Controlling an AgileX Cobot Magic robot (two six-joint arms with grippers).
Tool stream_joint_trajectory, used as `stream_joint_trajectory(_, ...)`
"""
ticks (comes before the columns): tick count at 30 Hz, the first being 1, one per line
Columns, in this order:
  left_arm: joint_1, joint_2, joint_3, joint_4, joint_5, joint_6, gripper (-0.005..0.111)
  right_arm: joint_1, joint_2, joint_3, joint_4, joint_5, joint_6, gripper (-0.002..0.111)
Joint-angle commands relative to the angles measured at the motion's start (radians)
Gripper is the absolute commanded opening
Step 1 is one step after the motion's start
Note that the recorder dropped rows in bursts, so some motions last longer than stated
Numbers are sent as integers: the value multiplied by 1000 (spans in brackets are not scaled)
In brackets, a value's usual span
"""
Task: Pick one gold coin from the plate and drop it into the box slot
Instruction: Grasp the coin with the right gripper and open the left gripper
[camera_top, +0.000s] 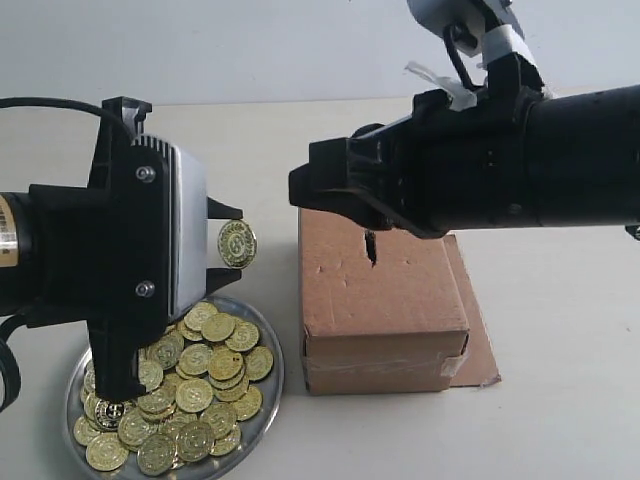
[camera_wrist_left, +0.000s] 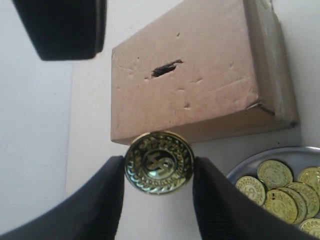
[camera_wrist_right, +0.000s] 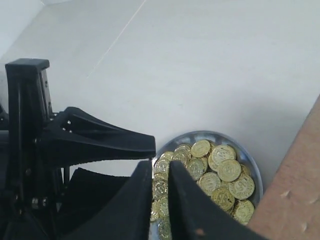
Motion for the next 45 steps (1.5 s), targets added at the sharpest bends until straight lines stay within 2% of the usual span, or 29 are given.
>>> stream_joint_trajectory(1,-1,-5,2,-15,-34,-12,42,4,41,-8,12,34,3,27)
stream_joint_trajectory(6,-1,-5,2,-15,-39,-21,42,4,91,-8,97,55,-36,40)
stream_joint_trajectory(15,-1,-5,2,-15,-72,-23,42,10,151,-32,188,115,-120,40)
stream_joint_trajectory(21,-1,-5,2,-15,-73,-23,42,103,181,-78,188,-4,-143,40)
stream_joint_trajectory(30,-1,-5,2,-15,-57,-25,42,108,179,-78,188,-43,-140,23)
stream_joint_trajectory(32,-1,-5,2,-15,-57,-25,42,108,179,-78,188,-43,-140,16)
stream_joint_trajectory(34,-1,-5,2,-15,-57,-25,42,108,179,-78,174,-43,-140,0)
stream_joint_trajectory(38,-1,-5,2,-15,-55,-25,42,108,179,-78,147,-43,-140,0)
stream_joint_trajectory(41,1,-5,2,-15,-48,-29,61,108,143,-78,113,-101,-136,0)
stream_joint_trajectory(43,7,-5,2,-15,-48,-29,68,108,118,-78,93,-127,-123,0)
stream_joint_trajectory(45,16,-7,2,-15,-42,-31,70,108,94,-78,44,-154,-75,0)
